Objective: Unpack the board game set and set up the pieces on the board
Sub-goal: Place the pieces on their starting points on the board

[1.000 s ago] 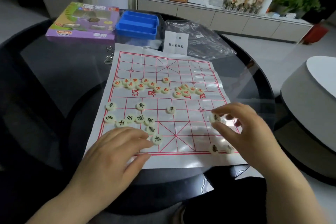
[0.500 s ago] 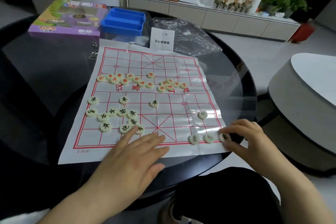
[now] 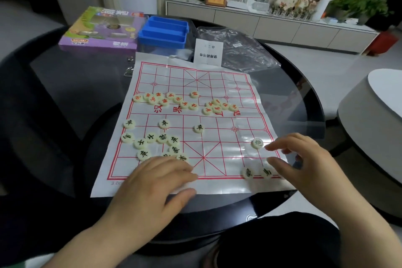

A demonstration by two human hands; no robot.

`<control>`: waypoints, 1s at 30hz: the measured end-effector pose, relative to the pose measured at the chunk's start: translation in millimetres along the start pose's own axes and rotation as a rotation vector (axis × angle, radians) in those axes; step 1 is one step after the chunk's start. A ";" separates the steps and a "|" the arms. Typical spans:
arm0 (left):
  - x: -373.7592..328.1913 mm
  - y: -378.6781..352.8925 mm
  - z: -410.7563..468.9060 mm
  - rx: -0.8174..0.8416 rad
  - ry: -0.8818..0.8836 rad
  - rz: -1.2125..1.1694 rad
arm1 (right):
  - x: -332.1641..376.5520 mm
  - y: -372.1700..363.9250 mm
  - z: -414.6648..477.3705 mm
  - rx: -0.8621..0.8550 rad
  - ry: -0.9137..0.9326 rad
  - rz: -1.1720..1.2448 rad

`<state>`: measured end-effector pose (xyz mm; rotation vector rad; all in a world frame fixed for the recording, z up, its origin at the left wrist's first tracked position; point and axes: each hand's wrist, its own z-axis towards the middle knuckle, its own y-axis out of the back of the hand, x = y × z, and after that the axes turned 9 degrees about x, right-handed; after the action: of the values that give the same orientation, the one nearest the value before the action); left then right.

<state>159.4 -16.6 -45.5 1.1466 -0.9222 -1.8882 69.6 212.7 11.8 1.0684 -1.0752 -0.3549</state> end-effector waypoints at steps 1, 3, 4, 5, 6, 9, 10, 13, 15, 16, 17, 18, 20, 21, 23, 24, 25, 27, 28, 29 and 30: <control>6.7 5.8 0.3 -0.050 0.045 -0.020 | 10.7 -2.7 6.2 0.029 0.016 -0.009; 21.0 18.7 2.1 -0.117 0.138 -0.015 | 32.4 -13.2 20.1 0.132 0.048 -0.020; 27.3 24.6 3.0 -0.129 0.178 -0.005 | 43.0 -20.3 26.6 0.191 0.063 -0.017; 33.1 28.6 3.6 -0.132 0.218 -0.011 | 52.6 -28.2 32.9 0.240 0.073 -0.021; 38.3 30.1 3.5 -0.132 0.254 -0.041 | 59.3 -37.5 38.6 0.265 0.089 -0.025; 48.1 24.2 0.1 -0.098 0.264 -0.072 | 68.3 -62.7 51.5 0.287 0.078 -0.050; 50.7 21.4 -1.6 -0.083 0.246 -0.047 | 69.7 -68.9 53.9 0.280 0.079 -0.055; 53.6 20.0 -1.3 -0.053 0.261 0.003 | 71.5 -80.0 58.0 0.268 0.070 -0.074; 53.0 20.0 -0.2 -0.042 0.268 0.032 | 72.0 -85.2 59.5 0.240 0.077 -0.076; 52.5 19.8 0.2 -0.038 0.267 0.045 | 72.8 -87.1 60.1 0.226 0.085 -0.069; 51.9 19.6 0.5 -0.043 0.266 0.055 | 72.9 -89.0 60.2 0.217 0.092 -0.063; 52.3 19.1 0.4 -0.048 0.269 0.056 | 72.4 -90.5 60.9 0.216 0.101 -0.052; 53.6 19.6 -0.7 -0.066 0.293 0.044 | 70.2 -91.8 62.2 0.224 0.116 -0.019; 54.4 20.0 -1.7 -0.074 0.311 0.031 | 68.3 -92.1 62.6 0.225 0.125 -0.009; 55.2 20.3 -3.7 -0.087 0.344 0.007 | 64.2 -94.4 62.4 0.211 0.147 0.002; 55.2 20.0 -4.3 -0.093 0.350 0.005 | 63.3 -96.5 62.5 0.191 0.157 0.008; 55.1 19.4 -4.6 -0.100 0.352 0.002 | 63.4 -98.4 62.5 0.161 0.170 0.012; 55.4 18.3 -4.1 -0.108 0.354 -0.008 | 63.8 -101.2 63.6 0.121 0.230 -0.029; 56.0 17.8 -3.8 -0.106 0.356 -0.009 | 65.4 -102.7 63.8 0.124 0.270 -0.069; 56.2 17.8 -3.3 -0.100 0.358 -0.008 | 66.8 -104.5 64.0 0.129 0.297 -0.104; 56.4 18.0 -2.7 -0.092 0.361 -0.005 | 69.0 -106.2 64.3 0.129 0.315 -0.127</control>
<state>146.9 -74.0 -53.3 1.3754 -0.6259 -1.6357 73.7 79.2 -36.3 1.2645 -0.7587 -0.2104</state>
